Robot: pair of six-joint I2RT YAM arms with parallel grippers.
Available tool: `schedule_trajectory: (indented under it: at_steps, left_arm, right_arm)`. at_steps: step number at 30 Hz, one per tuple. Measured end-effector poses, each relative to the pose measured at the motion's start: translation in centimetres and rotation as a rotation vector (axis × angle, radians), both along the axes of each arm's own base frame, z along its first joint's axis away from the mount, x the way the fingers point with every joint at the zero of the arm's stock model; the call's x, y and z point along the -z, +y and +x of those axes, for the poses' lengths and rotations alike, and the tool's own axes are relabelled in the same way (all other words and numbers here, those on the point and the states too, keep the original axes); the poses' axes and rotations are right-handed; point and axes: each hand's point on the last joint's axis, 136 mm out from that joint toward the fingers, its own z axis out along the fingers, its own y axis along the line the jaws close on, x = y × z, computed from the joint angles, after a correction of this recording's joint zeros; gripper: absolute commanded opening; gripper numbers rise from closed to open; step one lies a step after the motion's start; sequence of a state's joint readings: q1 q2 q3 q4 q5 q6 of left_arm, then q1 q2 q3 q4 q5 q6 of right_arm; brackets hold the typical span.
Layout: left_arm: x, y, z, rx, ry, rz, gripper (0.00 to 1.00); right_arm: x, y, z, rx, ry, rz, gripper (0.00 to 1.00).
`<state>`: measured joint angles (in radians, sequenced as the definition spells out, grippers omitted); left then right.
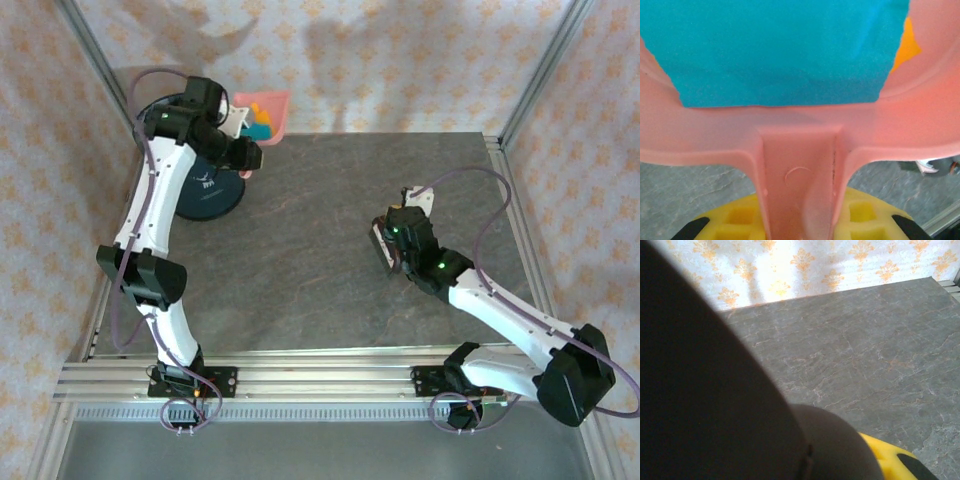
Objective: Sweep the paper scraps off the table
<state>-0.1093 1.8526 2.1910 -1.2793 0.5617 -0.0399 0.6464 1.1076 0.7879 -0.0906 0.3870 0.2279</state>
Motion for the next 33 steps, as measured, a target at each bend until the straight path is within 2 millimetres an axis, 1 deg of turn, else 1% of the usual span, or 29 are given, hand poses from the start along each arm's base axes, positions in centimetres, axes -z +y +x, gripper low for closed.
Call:
schedule_trajectory:
  at_steps: [8,13,17,21,25,28,33]
  left_arm:
    - [-1.5,2.4,2.7,-0.125,-0.026,-0.168,0.0]
    - [-2.1,3.7,4.5,-0.199,-0.043,-0.279,0.0]
    - [-1.7,4.8,5.8,-0.258,-0.036,-0.37,0.0]
    - [-1.0,5.5,6.8,-0.305,-0.022,-0.441,0.0]
    - [0.4,6.3,7.8,-0.363,0.006,-0.522,0.0]
    - [1.4,7.3,8.4,-0.416,0.023,-0.572,0.0]
    - [0.9,7.8,8.8,-0.44,0.014,-0.65,0.0]
  right_arm:
    - [1.9,0.6,0.2,-0.026,0.057,-0.026,0.0]
    - [2.1,0.8,0.2,-0.034,0.065,-0.026,0.0]
    - [2.2,0.9,0.2,-0.038,0.067,-0.024,0.0]
    - [2.2,0.8,0.3,-0.035,0.068,-0.023,0.0]
    - [2.2,0.7,0.3,-0.033,0.068,-0.023,0.0]
    - [2.2,0.7,0.3,-0.032,0.068,-0.021,0.0]
    - [2.2,0.8,0.4,-0.032,0.067,-0.019,0.0]
